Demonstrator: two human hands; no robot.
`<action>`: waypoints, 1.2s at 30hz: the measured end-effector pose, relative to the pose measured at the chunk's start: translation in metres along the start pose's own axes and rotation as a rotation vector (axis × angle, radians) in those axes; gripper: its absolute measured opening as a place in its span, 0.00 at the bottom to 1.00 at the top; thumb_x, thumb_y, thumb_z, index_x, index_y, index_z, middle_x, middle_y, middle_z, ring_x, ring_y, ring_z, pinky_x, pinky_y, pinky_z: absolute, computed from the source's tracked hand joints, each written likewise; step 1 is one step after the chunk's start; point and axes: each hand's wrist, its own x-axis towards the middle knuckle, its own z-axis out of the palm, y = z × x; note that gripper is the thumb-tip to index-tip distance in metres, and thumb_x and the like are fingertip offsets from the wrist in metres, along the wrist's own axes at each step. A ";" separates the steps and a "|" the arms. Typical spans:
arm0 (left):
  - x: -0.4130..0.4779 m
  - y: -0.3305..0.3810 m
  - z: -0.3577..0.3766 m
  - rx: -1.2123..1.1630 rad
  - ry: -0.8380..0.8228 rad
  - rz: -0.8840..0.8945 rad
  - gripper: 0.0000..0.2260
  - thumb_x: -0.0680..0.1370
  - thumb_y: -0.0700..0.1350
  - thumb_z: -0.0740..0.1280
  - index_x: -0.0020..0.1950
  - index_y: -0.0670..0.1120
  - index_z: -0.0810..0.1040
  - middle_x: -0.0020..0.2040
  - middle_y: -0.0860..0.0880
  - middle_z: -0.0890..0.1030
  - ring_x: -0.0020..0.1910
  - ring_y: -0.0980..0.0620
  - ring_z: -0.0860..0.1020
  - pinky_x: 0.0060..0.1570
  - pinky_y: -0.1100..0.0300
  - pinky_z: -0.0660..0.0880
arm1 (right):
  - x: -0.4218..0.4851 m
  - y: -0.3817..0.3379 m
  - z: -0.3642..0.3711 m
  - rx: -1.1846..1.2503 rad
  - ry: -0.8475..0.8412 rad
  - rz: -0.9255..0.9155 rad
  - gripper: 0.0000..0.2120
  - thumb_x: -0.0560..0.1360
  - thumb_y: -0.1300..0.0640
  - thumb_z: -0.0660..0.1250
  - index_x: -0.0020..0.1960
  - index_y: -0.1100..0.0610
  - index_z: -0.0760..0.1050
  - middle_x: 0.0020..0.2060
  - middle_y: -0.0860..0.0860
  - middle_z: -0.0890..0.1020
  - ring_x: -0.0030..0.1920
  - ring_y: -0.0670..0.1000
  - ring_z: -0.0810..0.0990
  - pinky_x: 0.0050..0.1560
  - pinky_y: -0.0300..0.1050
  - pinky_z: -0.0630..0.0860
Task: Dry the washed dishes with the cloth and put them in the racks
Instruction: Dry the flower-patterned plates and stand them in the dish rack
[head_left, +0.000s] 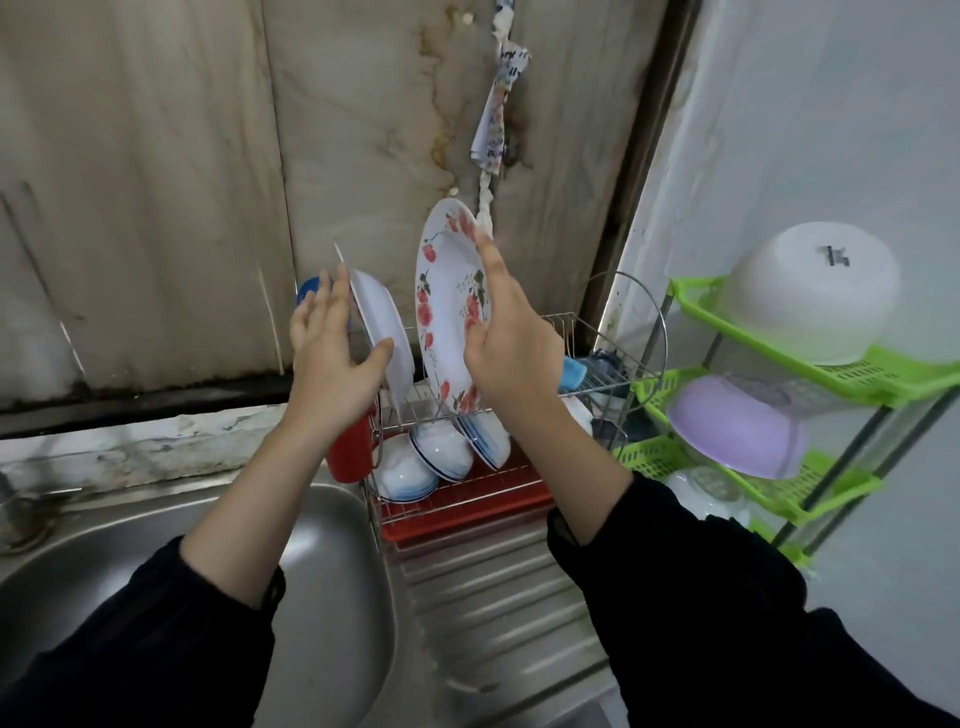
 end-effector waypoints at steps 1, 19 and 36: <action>0.001 -0.003 0.000 0.022 0.007 0.026 0.37 0.78 0.44 0.67 0.80 0.51 0.49 0.80 0.48 0.51 0.78 0.47 0.47 0.75 0.54 0.46 | 0.002 0.002 0.008 0.016 0.007 -0.014 0.40 0.73 0.67 0.60 0.79 0.43 0.52 0.49 0.45 0.77 0.29 0.51 0.72 0.27 0.46 0.66; -0.001 -0.025 0.010 -0.035 0.026 0.055 0.36 0.72 0.57 0.63 0.78 0.62 0.51 0.79 0.51 0.56 0.77 0.49 0.51 0.71 0.55 0.50 | 0.024 0.009 0.035 0.094 0.282 -0.164 0.37 0.69 0.69 0.63 0.76 0.51 0.64 0.56 0.49 0.82 0.28 0.53 0.75 0.24 0.46 0.71; -0.003 -0.028 -0.001 -0.019 -0.032 0.047 0.34 0.69 0.68 0.59 0.72 0.74 0.47 0.79 0.54 0.56 0.77 0.52 0.49 0.73 0.50 0.53 | 0.004 0.012 0.082 -0.096 0.271 -0.216 0.32 0.69 0.66 0.57 0.73 0.55 0.70 0.32 0.49 0.75 0.28 0.46 0.59 0.25 0.40 0.54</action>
